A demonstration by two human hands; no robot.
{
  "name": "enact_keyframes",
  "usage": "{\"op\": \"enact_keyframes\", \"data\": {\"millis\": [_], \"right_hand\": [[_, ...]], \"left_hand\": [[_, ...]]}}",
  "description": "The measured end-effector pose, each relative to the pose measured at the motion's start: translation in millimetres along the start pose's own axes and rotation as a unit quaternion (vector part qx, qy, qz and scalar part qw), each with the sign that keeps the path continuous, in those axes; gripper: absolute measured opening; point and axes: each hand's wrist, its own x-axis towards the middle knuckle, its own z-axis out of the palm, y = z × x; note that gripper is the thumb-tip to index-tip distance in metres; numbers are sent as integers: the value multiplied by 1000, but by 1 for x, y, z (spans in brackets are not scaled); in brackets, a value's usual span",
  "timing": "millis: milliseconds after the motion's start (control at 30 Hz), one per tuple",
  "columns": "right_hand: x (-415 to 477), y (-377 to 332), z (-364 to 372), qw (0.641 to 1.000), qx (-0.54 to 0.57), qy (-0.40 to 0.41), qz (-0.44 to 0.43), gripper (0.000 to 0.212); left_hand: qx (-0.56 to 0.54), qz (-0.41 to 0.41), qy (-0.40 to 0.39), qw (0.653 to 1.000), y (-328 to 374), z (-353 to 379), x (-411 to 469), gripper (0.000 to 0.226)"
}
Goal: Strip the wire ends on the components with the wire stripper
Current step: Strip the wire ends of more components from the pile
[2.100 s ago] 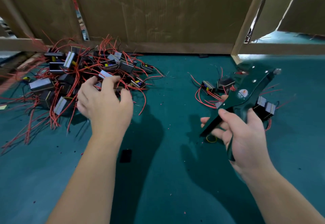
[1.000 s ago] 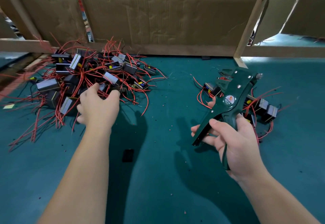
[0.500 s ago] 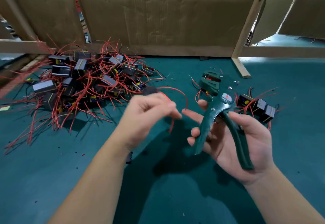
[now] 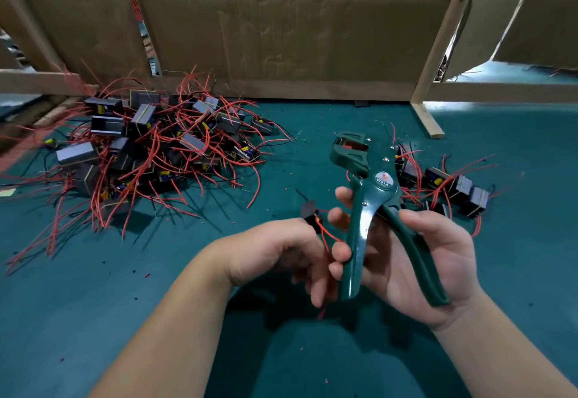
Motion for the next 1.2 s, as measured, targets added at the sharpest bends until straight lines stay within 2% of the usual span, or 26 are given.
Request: {"op": "enact_keyframes", "data": {"millis": [67, 100, 200, 300, 367, 433, 500, 600, 700, 800, 867, 933, 1033, 1133, 1200], "right_hand": [[1, 1, 0, 1000, 2, 8, -4, 63], [1, 1, 1, 1000, 3, 14, -8, 63], [1, 0, 1, 1000, 12, 15, -10, 60], [0, 2, 5, 998, 40, -43, 29, 52], [-1, 5, 8, 996, 25, -61, 61, 51], [0, 10, 9, 993, -11, -80, 91, 50], [1, 15, 9, 987, -46, -98, 120, 48], [3, 22, 6, 976, -99, -112, 156, 50], [3, 24, 3, 971, -115, -130, 163, 53], [2, 18, 2, 975, -95, -150, 133, 51], [0, 12, 1, 981, -56, -161, 96, 51], [-3, 5, 0, 986, -11, -154, 57, 50], [-3, -1, -1, 995, 35, -97, -1, 52], [-3, -4, -5, 996, -58, 15, -72, 62], [-2, -3, -4, 994, -76, 28, -76, 65]], "left_hand": [[6, -121, 35, 992, -5, -3, 2, 41], [-7, -148, 76, 986, -8, -5, 2, 41], [-116, -151, 220, 957, -9, -12, 0, 31], [-222, -122, 275, 927, -8, -15, 4, 43], [-254, -123, 260, 924, -5, -11, 6, 50], [-221, -116, 240, 938, -2, -4, 6, 39], [-157, -76, 235, 956, -2, 7, 4, 55], [-128, -72, 257, 955, 1, 13, 6, 69], [-183, -10, 213, 960, 1, 8, 3, 65], [-334, 51, 223, 914, 7, 0, 1, 18], [-409, 65, 239, 878, 6, -6, 3, 16], [-432, 78, 239, 866, 3, -11, 3, 16], [-403, 102, 220, 883, 2, -13, -2, 8], [-338, 74, 170, 923, 0, -12, -6, 15], [-301, 38, 142, 942, 0, -9, -7, 17]]}}
